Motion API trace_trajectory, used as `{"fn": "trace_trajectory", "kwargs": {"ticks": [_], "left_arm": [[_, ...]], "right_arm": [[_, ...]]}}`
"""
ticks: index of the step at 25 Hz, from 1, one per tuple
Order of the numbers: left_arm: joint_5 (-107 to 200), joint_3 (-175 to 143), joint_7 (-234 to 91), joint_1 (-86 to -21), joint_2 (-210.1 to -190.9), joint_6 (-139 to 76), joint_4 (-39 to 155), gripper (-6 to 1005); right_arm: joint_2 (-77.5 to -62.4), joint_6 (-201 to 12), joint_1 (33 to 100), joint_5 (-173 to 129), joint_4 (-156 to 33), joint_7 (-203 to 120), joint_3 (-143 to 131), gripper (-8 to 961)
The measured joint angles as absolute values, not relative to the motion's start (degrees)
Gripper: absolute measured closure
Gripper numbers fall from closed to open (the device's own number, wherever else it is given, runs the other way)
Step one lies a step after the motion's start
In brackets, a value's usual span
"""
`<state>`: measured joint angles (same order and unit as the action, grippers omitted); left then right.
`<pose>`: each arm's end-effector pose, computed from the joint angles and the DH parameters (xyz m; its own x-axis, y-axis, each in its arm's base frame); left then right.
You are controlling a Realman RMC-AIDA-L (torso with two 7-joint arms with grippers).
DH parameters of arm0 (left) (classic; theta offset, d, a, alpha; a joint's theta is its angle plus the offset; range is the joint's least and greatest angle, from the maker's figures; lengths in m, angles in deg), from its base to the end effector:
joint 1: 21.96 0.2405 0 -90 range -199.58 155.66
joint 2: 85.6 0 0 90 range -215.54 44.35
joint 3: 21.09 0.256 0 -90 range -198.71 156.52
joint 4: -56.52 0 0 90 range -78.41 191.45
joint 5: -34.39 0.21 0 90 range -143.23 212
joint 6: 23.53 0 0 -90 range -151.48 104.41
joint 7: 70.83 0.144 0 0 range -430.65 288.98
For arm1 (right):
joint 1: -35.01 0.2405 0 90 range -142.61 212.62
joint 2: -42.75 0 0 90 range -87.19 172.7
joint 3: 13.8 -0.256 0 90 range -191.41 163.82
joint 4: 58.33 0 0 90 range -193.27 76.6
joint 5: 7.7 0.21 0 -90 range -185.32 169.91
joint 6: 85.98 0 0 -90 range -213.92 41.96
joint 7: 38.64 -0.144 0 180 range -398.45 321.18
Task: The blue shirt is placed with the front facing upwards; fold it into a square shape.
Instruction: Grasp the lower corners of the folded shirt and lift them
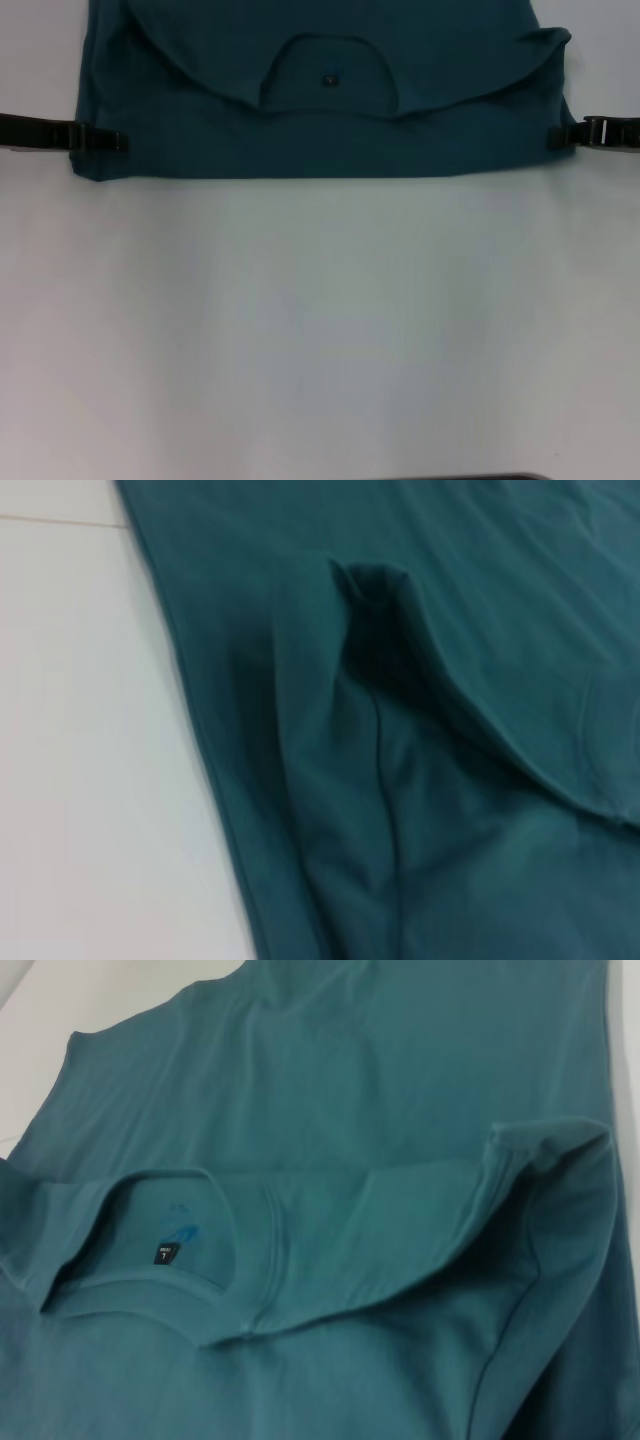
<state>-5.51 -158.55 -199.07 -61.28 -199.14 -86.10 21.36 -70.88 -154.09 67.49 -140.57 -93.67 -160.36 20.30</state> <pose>-0.3106 0.4015 0.0280 0.4423 0.8302 0.3394 0.8697 -0.3046 -0.3883 0.3410 0.3653 0.0397 0.3256 -0.8176 -0.4749 -0.9410 -0.2312 -0.2471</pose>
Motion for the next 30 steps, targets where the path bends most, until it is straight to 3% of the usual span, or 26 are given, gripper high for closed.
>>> {"fn": "trace_trajectory", "kwargs": {"ticks": [30], "left_arm": [[-5.3, -156.3, -199.0, -60.8, -199.06, -93.7, 17.3, 399]], "right_arm": [[-70.58, -154.2, 67.9, -140.5, -93.8, -160.4, 20.3, 916]]}}
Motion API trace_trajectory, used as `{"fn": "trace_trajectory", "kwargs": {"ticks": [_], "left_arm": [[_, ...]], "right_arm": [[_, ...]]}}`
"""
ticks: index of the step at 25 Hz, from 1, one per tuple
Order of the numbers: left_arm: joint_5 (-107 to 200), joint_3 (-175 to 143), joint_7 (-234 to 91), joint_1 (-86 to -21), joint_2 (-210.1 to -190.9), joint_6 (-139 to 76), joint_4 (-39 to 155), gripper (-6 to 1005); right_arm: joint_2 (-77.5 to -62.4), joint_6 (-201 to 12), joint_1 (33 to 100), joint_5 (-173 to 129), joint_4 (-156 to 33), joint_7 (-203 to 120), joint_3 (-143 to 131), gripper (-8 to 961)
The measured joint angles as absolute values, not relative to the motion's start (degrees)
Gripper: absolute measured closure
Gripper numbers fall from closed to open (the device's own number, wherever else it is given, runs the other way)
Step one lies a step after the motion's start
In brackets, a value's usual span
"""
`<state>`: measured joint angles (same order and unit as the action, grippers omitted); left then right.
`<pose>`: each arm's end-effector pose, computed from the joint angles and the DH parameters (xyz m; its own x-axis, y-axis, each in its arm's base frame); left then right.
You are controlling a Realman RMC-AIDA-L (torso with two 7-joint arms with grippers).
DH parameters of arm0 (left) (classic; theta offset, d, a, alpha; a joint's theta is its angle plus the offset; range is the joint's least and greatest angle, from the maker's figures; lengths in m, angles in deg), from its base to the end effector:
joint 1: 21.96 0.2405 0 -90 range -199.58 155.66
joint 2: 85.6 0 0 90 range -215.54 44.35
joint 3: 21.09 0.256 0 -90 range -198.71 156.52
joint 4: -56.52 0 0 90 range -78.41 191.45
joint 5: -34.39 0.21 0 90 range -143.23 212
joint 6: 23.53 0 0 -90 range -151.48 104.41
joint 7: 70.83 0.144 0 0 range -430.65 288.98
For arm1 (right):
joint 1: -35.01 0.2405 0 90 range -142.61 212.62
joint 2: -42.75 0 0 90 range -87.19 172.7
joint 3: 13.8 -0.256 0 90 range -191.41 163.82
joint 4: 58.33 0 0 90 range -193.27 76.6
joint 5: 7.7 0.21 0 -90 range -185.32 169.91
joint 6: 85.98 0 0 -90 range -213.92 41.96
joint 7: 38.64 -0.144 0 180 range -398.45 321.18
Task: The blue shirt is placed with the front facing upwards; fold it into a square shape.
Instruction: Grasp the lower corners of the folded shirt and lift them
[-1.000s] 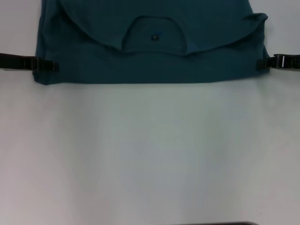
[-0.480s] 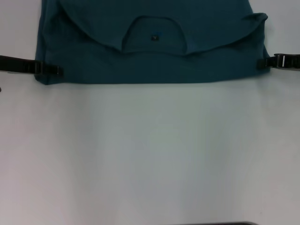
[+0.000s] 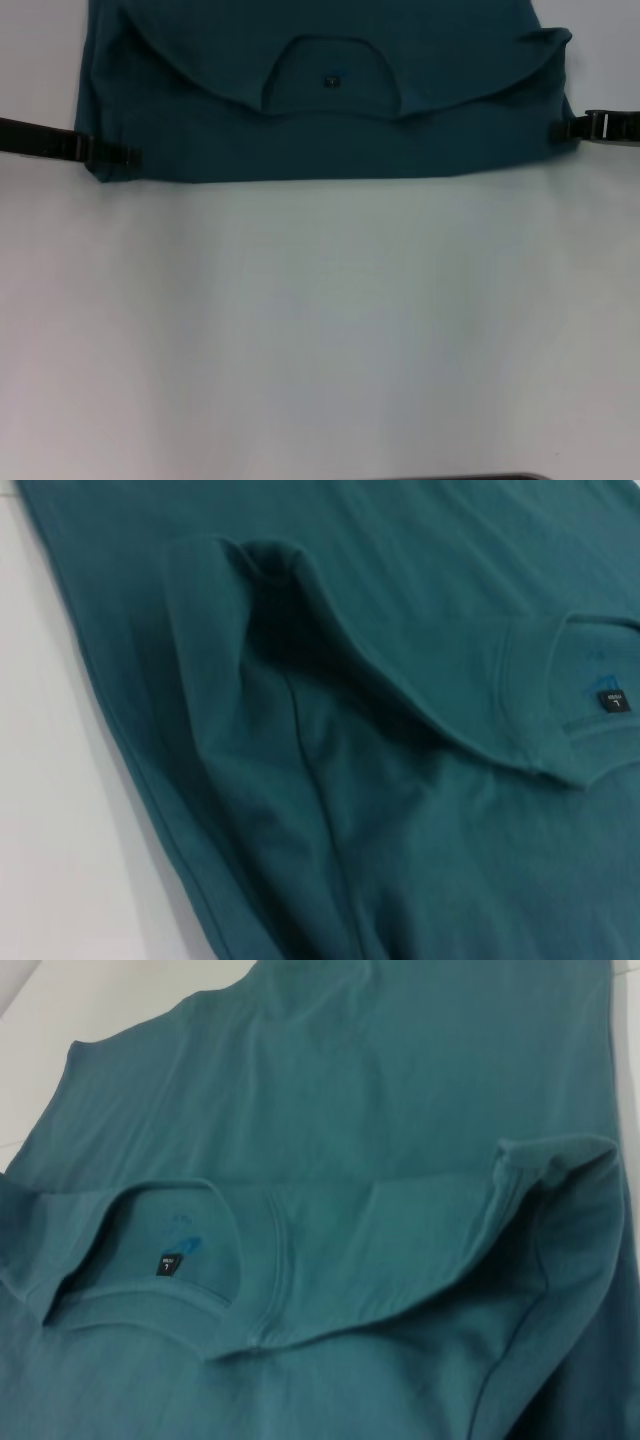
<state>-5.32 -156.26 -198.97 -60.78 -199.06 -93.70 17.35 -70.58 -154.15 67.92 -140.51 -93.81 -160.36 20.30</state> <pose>-0.2977 0.3931 0.0303 0.4859 0.8356 0.2563 0.8525 -0.3883 -0.3501 0.3387 0.3687 0.0428 0.3352 -0.8125 -0.4769 -0.9377 -0.2388 -0.2523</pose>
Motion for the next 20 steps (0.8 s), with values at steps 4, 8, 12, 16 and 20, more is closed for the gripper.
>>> {"fn": "trace_trajectory", "kwargs": {"ticks": [4, 8, 12, 16, 20], "left_arm": [[-4.5, -156.3, -199.0, -60.6, -199.03, -93.4, 17.1, 399], [-3.2, -156.3, -199.0, -60.5, -199.14, -92.3, 17.2, 398], [-2.5, -156.3, -199.0, -60.5, -199.34, -91.9, 17.2, 398], [-2.5, -156.3, -198.8, -60.4, -199.41, -91.7, 17.1, 398], [-2.4, -156.3, -198.7, -60.5, -199.48, -91.8, 17.1, 399]], "right_arm": [[-70.49, -154.1, 68.0, -140.5, -93.8, -160.4, 20.3, 917], [-70.45, -154.0, 68.0, -140.5, -93.8, -160.4, 20.3, 917], [-70.38, -154.0, 68.1, -140.5, -93.8, -160.4, 20.3, 916], [-70.36, -154.0, 68.2, -140.5, -93.8, -160.4, 20.3, 916], [-70.33, -154.0, 68.3, -140.5, -93.8, -160.5, 20.3, 916]]}}
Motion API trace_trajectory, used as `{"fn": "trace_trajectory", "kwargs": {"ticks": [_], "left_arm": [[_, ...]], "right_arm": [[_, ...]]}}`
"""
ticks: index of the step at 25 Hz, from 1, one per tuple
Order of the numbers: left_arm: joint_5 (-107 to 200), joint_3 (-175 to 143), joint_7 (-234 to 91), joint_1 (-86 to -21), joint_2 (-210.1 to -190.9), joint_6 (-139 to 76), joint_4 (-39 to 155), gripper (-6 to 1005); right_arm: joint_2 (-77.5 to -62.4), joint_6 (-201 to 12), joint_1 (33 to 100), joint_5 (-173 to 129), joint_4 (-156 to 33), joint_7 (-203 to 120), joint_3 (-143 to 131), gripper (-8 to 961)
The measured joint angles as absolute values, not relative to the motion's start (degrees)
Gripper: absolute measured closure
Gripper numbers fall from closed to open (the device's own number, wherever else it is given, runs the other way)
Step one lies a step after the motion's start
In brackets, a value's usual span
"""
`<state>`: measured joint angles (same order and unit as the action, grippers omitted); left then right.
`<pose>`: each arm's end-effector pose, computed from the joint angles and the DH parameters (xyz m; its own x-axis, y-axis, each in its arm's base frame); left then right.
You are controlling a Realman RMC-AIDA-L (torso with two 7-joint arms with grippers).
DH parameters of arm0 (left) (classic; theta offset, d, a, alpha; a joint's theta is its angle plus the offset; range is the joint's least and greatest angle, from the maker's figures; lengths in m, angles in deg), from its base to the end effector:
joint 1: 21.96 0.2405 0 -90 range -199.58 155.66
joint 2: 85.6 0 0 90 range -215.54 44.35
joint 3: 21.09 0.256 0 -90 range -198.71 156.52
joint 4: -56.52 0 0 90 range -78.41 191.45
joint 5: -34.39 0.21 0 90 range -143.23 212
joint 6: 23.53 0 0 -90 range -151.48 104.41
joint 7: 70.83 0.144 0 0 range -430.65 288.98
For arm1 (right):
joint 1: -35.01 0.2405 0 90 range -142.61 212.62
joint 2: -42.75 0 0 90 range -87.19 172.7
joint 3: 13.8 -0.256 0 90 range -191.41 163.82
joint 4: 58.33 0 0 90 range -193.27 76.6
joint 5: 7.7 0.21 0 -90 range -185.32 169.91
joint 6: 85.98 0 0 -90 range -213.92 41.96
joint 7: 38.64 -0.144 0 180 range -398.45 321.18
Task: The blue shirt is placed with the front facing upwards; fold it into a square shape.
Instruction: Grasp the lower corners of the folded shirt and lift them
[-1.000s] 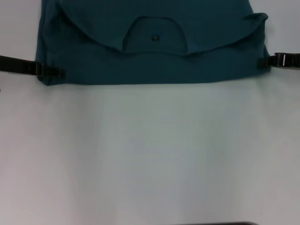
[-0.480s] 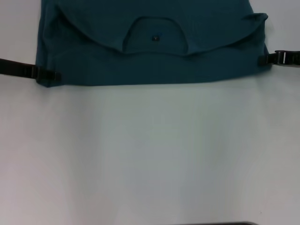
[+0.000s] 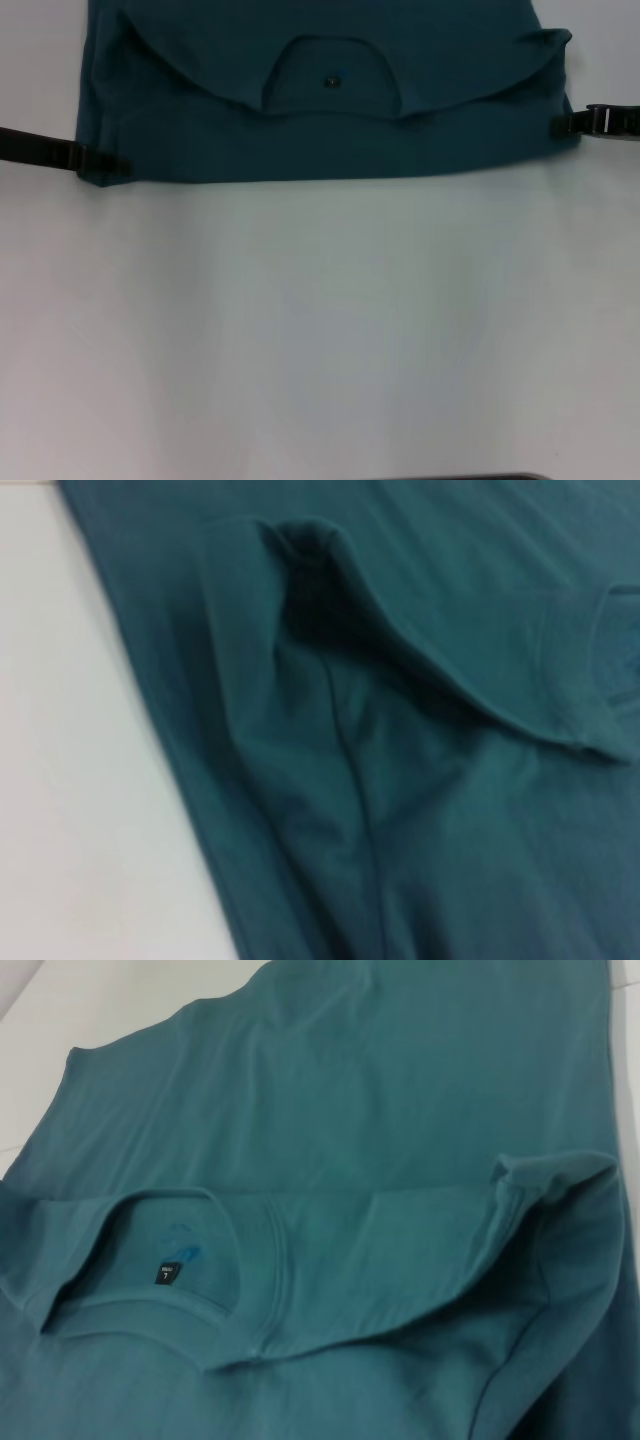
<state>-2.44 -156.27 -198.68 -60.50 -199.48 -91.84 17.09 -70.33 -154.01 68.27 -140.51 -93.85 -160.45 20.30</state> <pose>-0.3057 0.3923 0.0301 0.4987 0.8348 0.2333 0.8316 -0.3849 -0.4004 0.3373 0.3715 0.0453 0.3410 -0.8087 -0.4793 -0.9355 -0.2417 -0.2577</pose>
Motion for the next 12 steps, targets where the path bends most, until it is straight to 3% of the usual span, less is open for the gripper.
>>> {"fn": "trace_trajectory", "kwargs": {"ticks": [12], "left_arm": [[-2.4, -155.7, -198.3, -60.9, -200.01, -93.0, 16.0, 398]], "right_arm": [[-70.18, -154.1, 68.4, -140.5, -93.8, -160.5, 20.3, 917]]}}
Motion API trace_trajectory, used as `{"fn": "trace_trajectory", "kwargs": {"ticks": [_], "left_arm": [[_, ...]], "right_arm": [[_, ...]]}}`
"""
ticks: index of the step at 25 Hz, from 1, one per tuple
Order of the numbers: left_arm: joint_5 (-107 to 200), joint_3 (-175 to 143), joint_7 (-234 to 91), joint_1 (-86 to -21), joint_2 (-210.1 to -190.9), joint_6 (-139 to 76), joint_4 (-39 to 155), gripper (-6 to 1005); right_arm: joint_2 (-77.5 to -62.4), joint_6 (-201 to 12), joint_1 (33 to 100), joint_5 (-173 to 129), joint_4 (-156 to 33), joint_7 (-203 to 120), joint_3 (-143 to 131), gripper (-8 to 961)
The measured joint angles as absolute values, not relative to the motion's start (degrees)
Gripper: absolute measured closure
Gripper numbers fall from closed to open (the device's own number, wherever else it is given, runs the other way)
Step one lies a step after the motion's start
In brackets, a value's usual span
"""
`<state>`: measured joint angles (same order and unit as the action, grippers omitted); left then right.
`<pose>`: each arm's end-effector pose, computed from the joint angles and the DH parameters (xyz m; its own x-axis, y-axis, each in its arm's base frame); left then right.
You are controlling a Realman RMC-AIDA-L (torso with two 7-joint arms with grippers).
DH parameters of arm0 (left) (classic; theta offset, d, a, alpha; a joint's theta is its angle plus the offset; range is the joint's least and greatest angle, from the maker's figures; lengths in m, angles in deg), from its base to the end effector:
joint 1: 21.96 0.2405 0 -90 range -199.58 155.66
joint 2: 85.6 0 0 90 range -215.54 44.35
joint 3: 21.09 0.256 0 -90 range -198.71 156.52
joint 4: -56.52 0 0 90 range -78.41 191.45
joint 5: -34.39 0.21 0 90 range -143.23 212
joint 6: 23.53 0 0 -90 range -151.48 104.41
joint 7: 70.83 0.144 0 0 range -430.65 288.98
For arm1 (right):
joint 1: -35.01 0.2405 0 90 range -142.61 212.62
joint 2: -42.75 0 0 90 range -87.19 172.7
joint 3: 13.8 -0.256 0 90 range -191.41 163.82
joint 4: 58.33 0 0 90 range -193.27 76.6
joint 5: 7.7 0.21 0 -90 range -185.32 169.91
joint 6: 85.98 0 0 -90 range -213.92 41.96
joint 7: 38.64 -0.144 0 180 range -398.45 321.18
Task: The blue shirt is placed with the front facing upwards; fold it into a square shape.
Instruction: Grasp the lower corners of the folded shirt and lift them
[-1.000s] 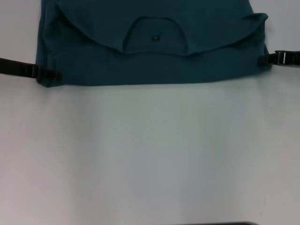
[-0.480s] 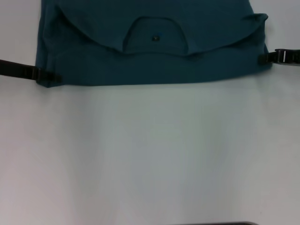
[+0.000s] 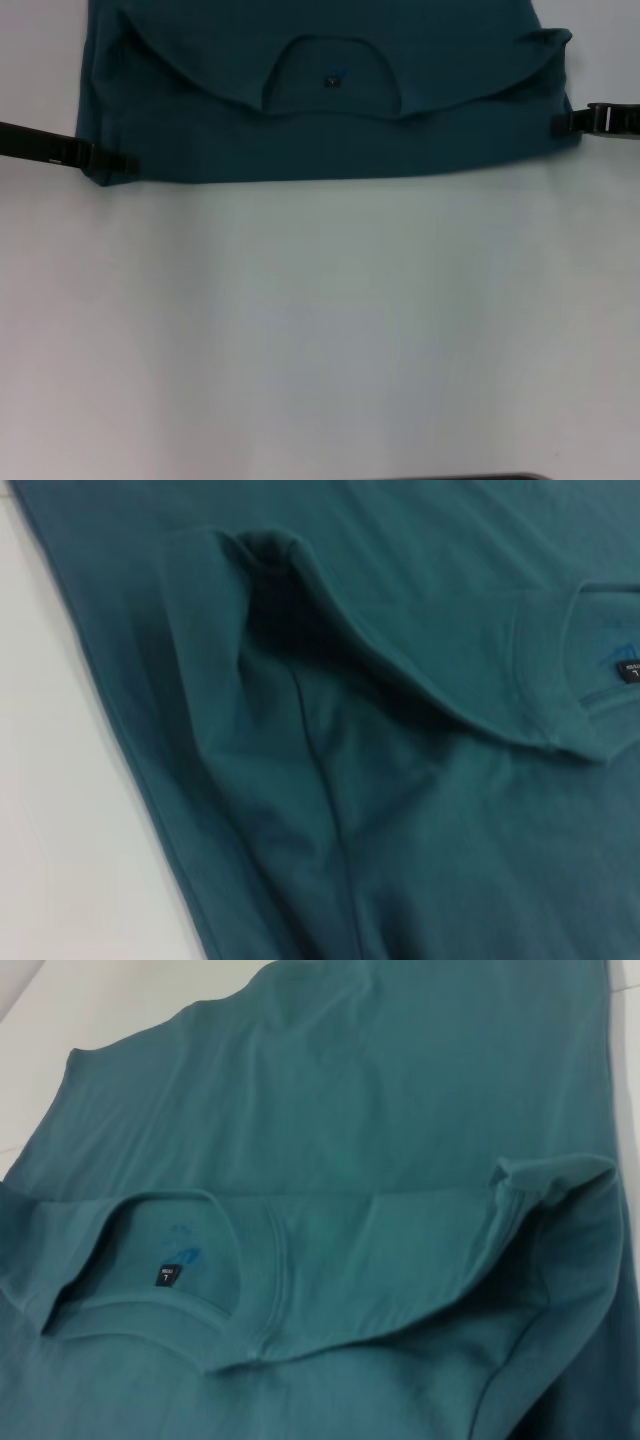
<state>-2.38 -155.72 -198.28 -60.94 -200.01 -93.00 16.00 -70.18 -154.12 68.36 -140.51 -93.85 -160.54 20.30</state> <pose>-0.2976 0.3935 0.0273 0.5227 0.8247 0.2160 0.8198 -0.4167 -0.3927 0.3370 0.3722 0.0464 0.3418 -0.8084 -0.4792 -0.9352 -0.2425 -0.2580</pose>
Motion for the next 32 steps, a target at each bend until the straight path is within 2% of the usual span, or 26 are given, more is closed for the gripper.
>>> {"fn": "trace_trajectory", "kwargs": {"ticks": [10, 21, 32], "left_arm": [[-2.3, -155.9, -199.0, -60.3, -200.41, -92.3, 14.0, 408], [0.6, -155.7, -199.7, -60.8, -200.72, -90.7, 14.5, 821], [0.7, -155.9, -199.8, -60.8, -201.24, -91.0, 13.5, 945]], "right_arm": [[-70.07, -154.2, 68.7, -140.5, -93.8, -160.5, 20.3, 916], [-70.10, -154.1, 68.8, -140.4, -93.8, -160.5, 20.3, 916], [-70.01, -154.2, 68.8, -140.4, -93.8, -160.5, 20.3, 916]]}}
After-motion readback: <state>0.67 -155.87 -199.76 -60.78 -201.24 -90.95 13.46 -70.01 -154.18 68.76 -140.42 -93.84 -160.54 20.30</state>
